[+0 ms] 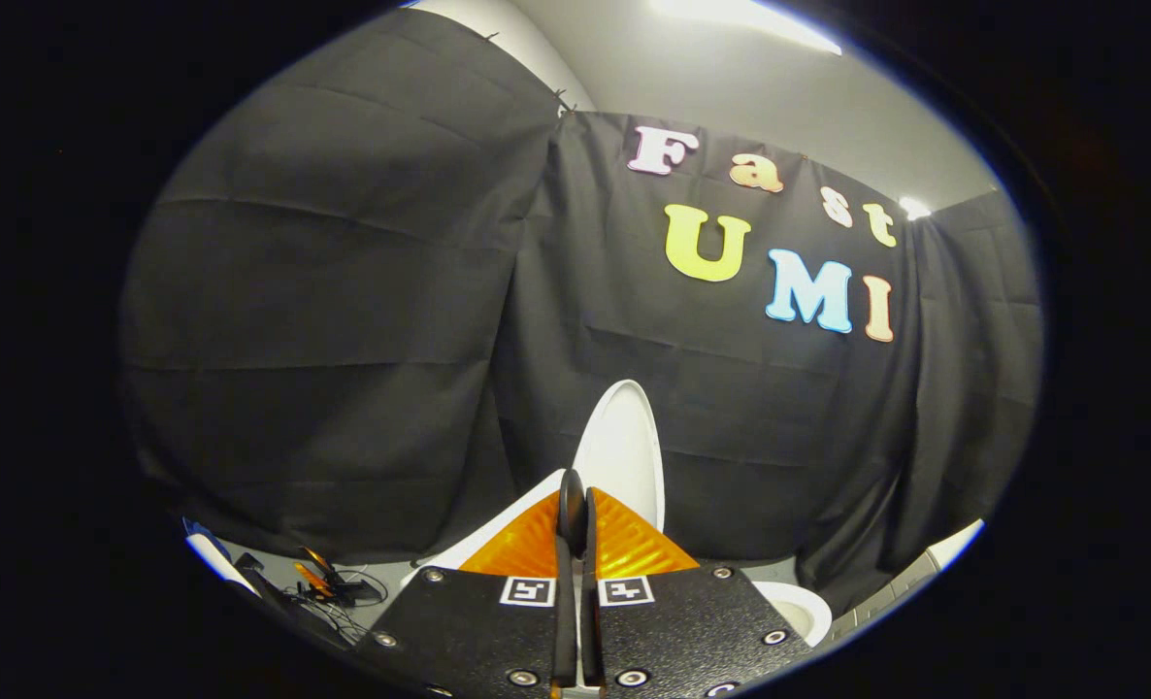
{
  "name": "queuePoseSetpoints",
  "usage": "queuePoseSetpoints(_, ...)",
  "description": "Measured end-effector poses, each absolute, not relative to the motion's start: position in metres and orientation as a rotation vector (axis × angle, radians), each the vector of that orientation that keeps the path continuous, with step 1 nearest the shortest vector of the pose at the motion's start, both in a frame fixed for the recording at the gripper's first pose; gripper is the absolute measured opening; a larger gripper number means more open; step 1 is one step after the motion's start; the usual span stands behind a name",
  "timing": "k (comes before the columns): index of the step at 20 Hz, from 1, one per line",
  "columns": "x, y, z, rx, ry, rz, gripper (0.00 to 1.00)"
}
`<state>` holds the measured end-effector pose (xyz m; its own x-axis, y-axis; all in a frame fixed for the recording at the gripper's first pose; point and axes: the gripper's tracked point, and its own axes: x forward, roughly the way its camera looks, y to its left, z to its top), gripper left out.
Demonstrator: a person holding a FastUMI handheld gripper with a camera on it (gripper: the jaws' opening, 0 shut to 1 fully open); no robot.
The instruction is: Open the toilet lid.
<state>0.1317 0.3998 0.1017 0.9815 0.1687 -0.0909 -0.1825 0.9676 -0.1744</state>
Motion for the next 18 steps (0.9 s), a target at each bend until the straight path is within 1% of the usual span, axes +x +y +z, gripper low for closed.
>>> queuePoseSetpoints(1, 0.131, 0.398, 0.103, -0.208, 0.07, 0.182, 0.02)
queuePoseSetpoints(4, 0.124, 0.388, 0.105, -0.267, 0.03, 0.169, 0.12)
queuePoseSetpoints(5, 0.122, 0.388, 0.104, -0.275, 0.022, 0.184, 0.13)
queuePoseSetpoints(6, 0.122, 0.389, 0.1, -0.28, 0.023, 0.212, 0.18)
queuePoseSetpoints(8, 0.118, 0.391, 0.096, -0.313, 0.03, 0.253, 0.26)
queuePoseSetpoints(11, 0.112, 0.379, 0.119, -0.449, -0.03, 0.238, 0.5)
queuePoseSetpoints(13, 0.1, 0.372, 0.145, -0.508, -0.101, 0.221, 0.82)
queuePoseSetpoints(14, 0.093, 0.369, 0.152, -0.51, -0.117, 0.231, 0.95)
queuePoseSetpoints(18, 0.075, 0.339, 0.195, -0.37, -0.151, 0.232, 0.95)
